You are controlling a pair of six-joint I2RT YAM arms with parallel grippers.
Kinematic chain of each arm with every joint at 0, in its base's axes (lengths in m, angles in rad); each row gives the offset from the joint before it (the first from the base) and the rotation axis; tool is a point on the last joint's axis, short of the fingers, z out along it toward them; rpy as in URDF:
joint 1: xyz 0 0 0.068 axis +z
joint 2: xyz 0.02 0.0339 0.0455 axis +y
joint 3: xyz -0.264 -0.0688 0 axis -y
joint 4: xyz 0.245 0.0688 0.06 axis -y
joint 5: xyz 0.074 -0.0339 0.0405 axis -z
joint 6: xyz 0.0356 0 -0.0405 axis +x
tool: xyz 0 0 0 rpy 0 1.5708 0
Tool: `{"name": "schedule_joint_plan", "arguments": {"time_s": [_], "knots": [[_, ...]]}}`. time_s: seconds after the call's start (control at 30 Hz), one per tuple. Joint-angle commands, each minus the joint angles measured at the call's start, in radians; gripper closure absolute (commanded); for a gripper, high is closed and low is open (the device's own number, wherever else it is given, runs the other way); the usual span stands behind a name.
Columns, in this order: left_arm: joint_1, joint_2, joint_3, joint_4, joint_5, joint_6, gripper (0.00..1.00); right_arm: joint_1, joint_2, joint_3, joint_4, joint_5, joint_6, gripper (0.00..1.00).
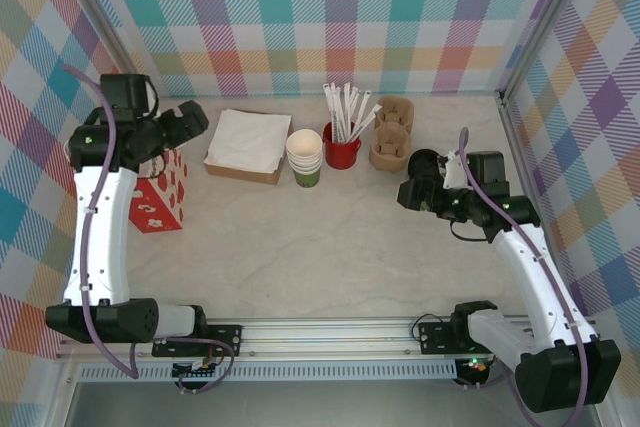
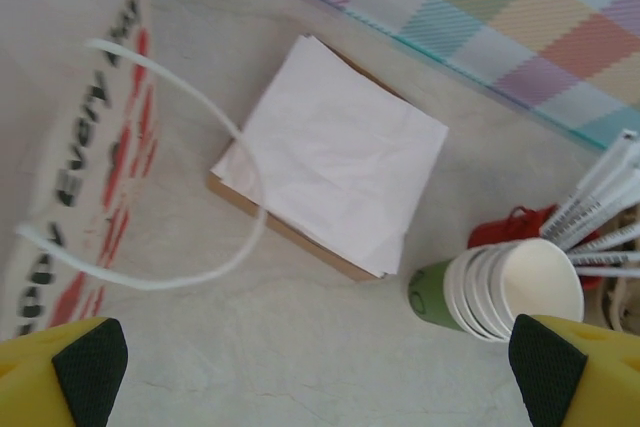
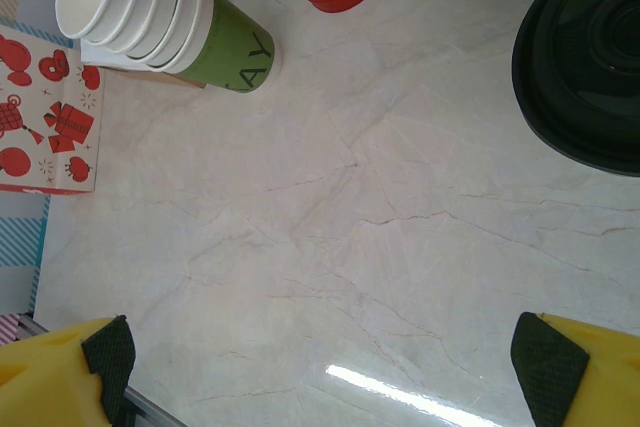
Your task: Pack the takeout coffee
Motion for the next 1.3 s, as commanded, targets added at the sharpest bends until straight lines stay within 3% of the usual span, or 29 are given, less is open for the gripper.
{"name": "schedule_joint_plan", "arguments": {"time_s": [0.0,0.27,0.4,0.9,1.27], "knots": [[0.083,0.012,0.043,-0.034,0.034,0.085,0.00,-0.003,-0.002,-0.010,0.003,-0.005,-0.028,0.02],[0.282,0.031,0.039,-0.028,0.076,0.097,0.00,-0.004,0.004,-0.009,0.002,0.002,-0.029,0.01],[0.335,0.032,0.009,-0.014,0.087,0.110,0.00,-0.004,0.012,-0.010,0.007,0.003,-0.030,0.01],[0.352,0.049,-0.176,0.109,0.124,0.189,0.04,-0.004,0.048,-0.016,0.023,-0.001,-0.036,0.01],[0.352,0.082,-0.240,0.126,0.188,0.223,0.18,-0.004,0.066,-0.021,0.027,-0.001,-0.036,0.01]]}}
